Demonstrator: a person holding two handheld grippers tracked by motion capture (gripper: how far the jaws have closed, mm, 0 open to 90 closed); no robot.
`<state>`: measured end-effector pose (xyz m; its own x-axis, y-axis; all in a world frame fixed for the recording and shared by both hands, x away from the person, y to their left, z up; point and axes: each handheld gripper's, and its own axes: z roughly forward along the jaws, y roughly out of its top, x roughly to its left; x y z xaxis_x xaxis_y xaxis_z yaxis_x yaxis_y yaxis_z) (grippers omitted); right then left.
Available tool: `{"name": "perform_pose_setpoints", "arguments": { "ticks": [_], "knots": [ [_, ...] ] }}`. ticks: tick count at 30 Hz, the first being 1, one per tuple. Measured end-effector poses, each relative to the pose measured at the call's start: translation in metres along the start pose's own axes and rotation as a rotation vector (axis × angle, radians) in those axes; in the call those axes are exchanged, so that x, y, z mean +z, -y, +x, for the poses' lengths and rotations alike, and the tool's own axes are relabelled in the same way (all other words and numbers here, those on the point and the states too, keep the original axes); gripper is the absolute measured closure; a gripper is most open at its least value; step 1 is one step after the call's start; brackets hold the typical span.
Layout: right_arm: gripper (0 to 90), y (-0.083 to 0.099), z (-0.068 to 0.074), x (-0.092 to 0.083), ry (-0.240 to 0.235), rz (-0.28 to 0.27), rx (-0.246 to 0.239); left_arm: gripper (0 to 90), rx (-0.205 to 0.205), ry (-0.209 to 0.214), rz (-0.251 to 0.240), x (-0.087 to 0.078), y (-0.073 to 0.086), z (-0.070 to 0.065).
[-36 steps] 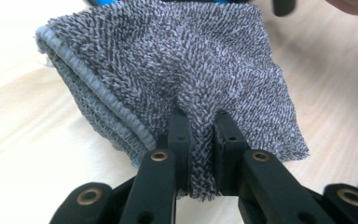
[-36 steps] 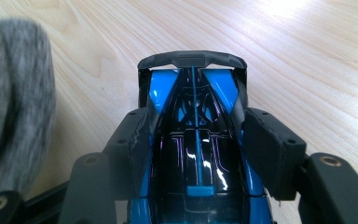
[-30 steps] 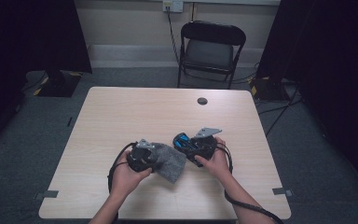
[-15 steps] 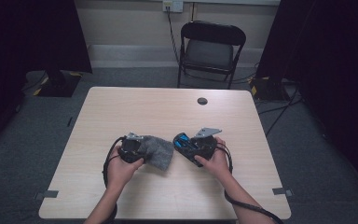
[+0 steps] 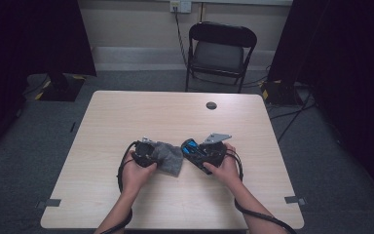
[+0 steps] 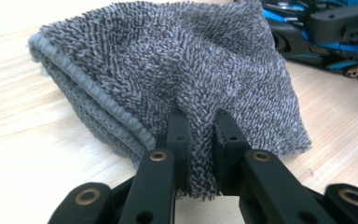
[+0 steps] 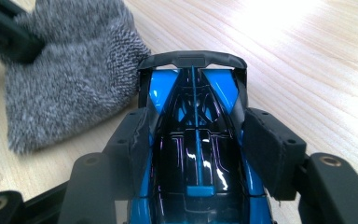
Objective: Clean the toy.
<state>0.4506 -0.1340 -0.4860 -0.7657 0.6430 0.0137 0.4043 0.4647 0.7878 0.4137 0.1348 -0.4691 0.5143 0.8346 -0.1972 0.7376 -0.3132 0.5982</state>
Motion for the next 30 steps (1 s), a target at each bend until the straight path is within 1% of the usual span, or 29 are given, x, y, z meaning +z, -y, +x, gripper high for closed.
{"name": "perform_pose_setpoints", "arguments": {
  "ticks": [2,6,14,15,18,22,23,25,30],
  "knots": [
    [41.6,0.0,0.0,0.0,0.0,0.001,0.0,79.4,0.007,0.0,0.009,0.003,0.001,-0.004],
    [41.5,0.0,0.0,0.0,0.0,0.0,0.0,79.5,0.021,0.016,0.02,0.004,0.003,-0.012],
    [41.5,-0.001,0.0,0.0,-0.001,0.004,0.0,79.5,0.033,0.048,0.029,0.004,0.006,-0.019],
    [41.6,-0.001,0.0,0.0,-0.001,0.004,0.0,79.5,0.04,0.053,0.033,0.004,0.006,-0.02],
    [41.6,0.0,0.0,0.0,-0.001,0.001,0.0,79.5,0.044,0.063,0.028,0.005,0.008,-0.024],
    [41.5,0.0,0.0,0.0,0.0,0.002,0.0,79.5,0.058,0.086,0.035,0.006,0.008,-0.03],
    [41.6,-0.001,0.0,0.0,-0.001,0.003,0.0,79.5,0.057,0.1,0.038,0.006,0.008,-0.031],
    [41.6,-0.001,0.0,0.0,-0.001,0.002,0.0,79.5,0.074,0.104,0.044,0.007,0.008,-0.036],
    [41.6,0.0,0.0,0.0,-0.001,0.0,0.002,79.5,0.09,0.113,0.046,0.009,0.009,-0.042]
  ]
}}
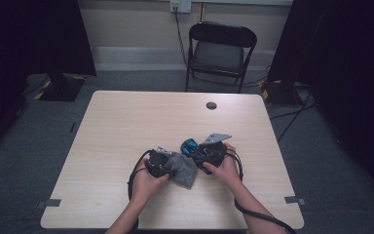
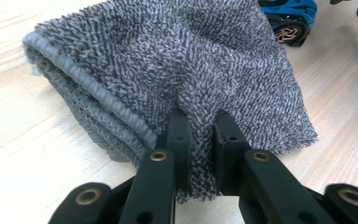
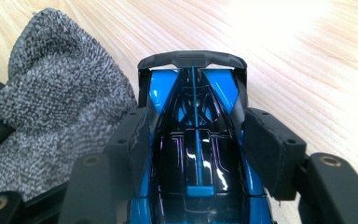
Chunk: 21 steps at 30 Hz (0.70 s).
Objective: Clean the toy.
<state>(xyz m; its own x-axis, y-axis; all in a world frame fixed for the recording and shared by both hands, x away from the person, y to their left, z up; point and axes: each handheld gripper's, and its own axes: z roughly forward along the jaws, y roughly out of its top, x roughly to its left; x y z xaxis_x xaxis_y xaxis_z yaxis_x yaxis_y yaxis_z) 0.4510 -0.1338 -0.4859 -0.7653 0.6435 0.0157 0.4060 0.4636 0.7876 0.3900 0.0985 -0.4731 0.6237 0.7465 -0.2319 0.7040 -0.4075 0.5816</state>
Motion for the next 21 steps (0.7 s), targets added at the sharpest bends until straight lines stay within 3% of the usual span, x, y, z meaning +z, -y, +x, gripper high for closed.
{"name": "perform_pose_setpoints", "arguments": {
  "ticks": [21],
  "knots": [
    [41.6,0.0,0.0,0.0,-0.002,0.002,0.003,79.4,0.052,0.04,0.019,0.004,0.0,-0.021]
  ]
}}
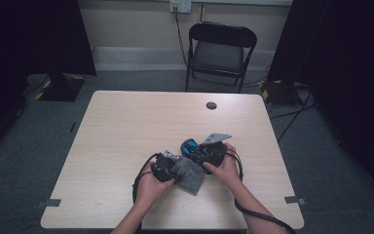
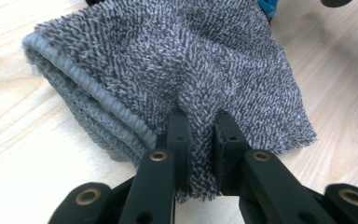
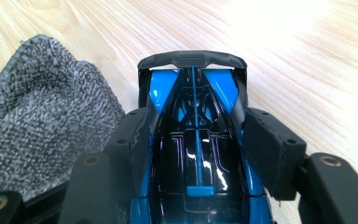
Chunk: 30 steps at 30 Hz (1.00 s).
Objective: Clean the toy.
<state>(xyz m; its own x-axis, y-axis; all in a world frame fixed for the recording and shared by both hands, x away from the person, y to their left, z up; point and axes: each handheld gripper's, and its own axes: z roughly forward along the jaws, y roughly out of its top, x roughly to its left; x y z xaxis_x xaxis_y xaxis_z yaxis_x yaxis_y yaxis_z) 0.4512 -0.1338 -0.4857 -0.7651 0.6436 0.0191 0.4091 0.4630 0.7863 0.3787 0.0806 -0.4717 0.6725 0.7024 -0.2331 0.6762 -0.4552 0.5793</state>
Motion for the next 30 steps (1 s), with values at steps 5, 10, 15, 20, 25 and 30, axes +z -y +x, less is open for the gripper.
{"name": "perform_pose_setpoints", "arguments": {
  "ticks": [5,10,15,20,25,30],
  "knots": [
    [41.5,0.0,0.0,0.0,0.0,0.0,-0.002,79.4,0.011,0.012,-0.001,0.002,-0.001,-0.006],
    [41.6,0.0,0.0,0.0,0.0,0.001,-0.002,79.4,0.025,0.017,-0.001,0.003,-0.002,-0.01],
    [41.6,0.0,0.0,0.0,-0.001,-0.001,-0.001,79.4,0.035,0.021,0.007,0.005,-0.002,-0.013],
    [41.6,0.0,0.0,0.0,0.0,-0.001,-0.001,79.3,0.05,0.035,0.008,0.006,-0.002,-0.018],
    [41.6,0.0,0.0,0.0,0.0,0.001,-0.003,79.3,0.061,0.046,0.01,0.009,-0.003,-0.024],
    [41.5,0.0,0.0,0.0,-0.001,-0.002,-0.002,79.3,0.081,0.06,0.017,0.011,-0.004,-0.028]
  ]
}}
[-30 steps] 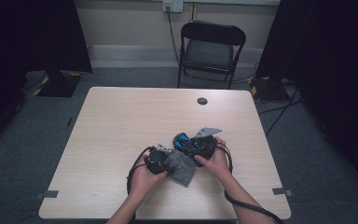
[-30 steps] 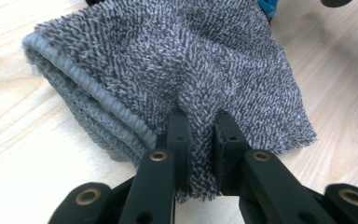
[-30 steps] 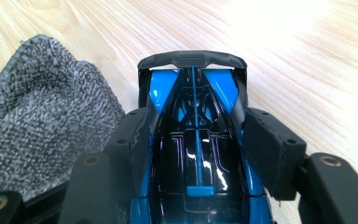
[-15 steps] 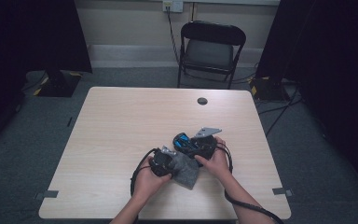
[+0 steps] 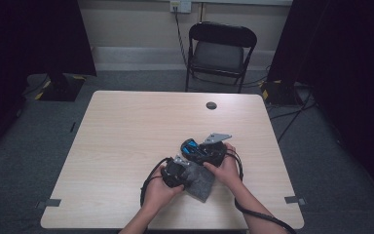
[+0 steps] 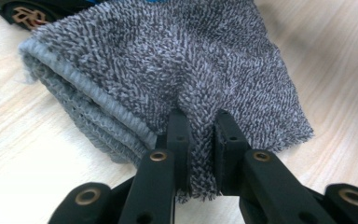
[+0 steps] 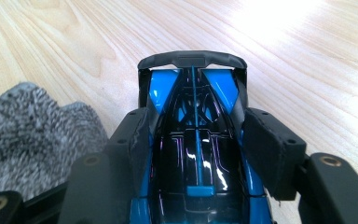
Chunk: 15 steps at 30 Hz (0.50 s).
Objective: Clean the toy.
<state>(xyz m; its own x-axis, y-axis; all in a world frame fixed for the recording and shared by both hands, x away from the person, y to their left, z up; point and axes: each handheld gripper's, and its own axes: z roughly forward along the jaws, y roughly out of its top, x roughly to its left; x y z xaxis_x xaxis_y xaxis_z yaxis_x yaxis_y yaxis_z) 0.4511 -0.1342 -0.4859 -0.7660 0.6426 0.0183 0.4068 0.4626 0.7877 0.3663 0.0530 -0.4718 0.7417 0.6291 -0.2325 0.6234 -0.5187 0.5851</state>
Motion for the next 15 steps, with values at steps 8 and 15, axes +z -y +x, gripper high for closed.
{"name": "perform_pose_setpoints", "arguments": {
  "ticks": [8,15],
  "knots": [
    [41.5,0.0,0.0,0.0,-0.001,-0.004,0.0,79.2,0.02,0.021,-0.001,0.004,-0.003,-0.009],
    [41.5,0.0,0.0,0.0,-0.003,0.004,0.0,79.1,0.053,0.065,0.006,0.007,-0.005,-0.019]
  ]
}}
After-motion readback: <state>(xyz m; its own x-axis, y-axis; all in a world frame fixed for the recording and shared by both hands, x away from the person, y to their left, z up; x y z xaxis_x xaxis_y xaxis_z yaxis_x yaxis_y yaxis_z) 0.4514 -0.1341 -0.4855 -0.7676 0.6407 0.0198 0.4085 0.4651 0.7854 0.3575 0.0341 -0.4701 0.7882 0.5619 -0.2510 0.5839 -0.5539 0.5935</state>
